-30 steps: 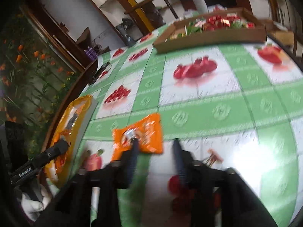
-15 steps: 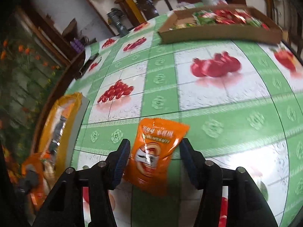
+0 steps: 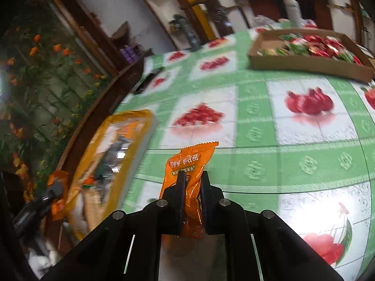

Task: Organize snacks
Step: 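Carry both orange packets over the white tray with both grippers, then open both grippers to drop the orange packets into the white tray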

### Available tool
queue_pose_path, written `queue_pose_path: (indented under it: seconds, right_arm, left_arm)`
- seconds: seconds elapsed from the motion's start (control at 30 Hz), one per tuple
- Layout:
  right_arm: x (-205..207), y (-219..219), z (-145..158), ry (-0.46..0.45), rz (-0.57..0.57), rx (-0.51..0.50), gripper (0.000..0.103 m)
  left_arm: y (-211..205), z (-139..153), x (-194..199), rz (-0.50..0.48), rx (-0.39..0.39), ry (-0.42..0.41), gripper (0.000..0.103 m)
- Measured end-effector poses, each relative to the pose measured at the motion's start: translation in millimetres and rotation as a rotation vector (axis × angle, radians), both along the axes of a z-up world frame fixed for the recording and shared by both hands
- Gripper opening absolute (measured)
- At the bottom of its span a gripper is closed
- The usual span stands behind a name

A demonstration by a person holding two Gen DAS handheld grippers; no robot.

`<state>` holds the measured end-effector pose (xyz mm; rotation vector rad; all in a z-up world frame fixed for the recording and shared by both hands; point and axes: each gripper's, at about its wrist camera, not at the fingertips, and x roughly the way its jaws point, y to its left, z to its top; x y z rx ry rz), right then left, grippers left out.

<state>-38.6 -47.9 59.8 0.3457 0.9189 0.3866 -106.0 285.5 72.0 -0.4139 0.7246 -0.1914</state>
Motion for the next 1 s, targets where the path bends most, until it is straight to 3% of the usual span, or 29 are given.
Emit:
queue_pose_path:
  seconds: [0.2, 0.4, 0.5, 0.77, 0.87, 0.9, 0.93, 1.0]
  right_arm:
    - [-12.8, 64.5, 32.3, -0.068, 0.185, -0.002, 0.012]
    - [-11.4, 137.2, 32.9, -0.071, 0.337, -0.044, 0.012]
    - [-1.6, 168.7, 33.9, -0.080, 0.379, -0.063, 0.012]
    - [41.2, 229.6, 32.3, -0.114, 0.390, -0.159, 0.012]
    - [61.7, 243.1, 27.3, -0.116, 0.369, -0.165, 0.018]
    - [69.6, 245.2, 25.5, -0.113, 0.360, -0.147, 0.023]
    - [74.9, 245.7, 24.9, -0.110, 0.349, -0.142, 0.035]
    - [80.9, 238.9, 26.8, -0.124, 0.300, -0.133, 0.043]
  left_arm:
    - [25.1, -8.8, -0.6, 0.076, 0.009, 0.019, 0.048]
    - [35.5, -4.3, 5.0, 0.103, 0.027, 0.009, 0.048]
    - [41.8, -2.0, 10.2, 0.121, 0.032, 0.004, 0.050]
    - [53.1, -12.8, 21.3, 0.122, -0.021, 0.034, 0.067]
    - [53.3, -12.3, 18.4, 0.108, -0.037, 0.030, 0.069]
    - [53.7, -12.1, 16.6, 0.104, -0.043, 0.027, 0.070]
    - [53.7, -11.4, 14.3, 0.101, -0.049, 0.026, 0.072]
    - [54.3, -10.3, 9.6, 0.095, -0.059, 0.028, 0.073]
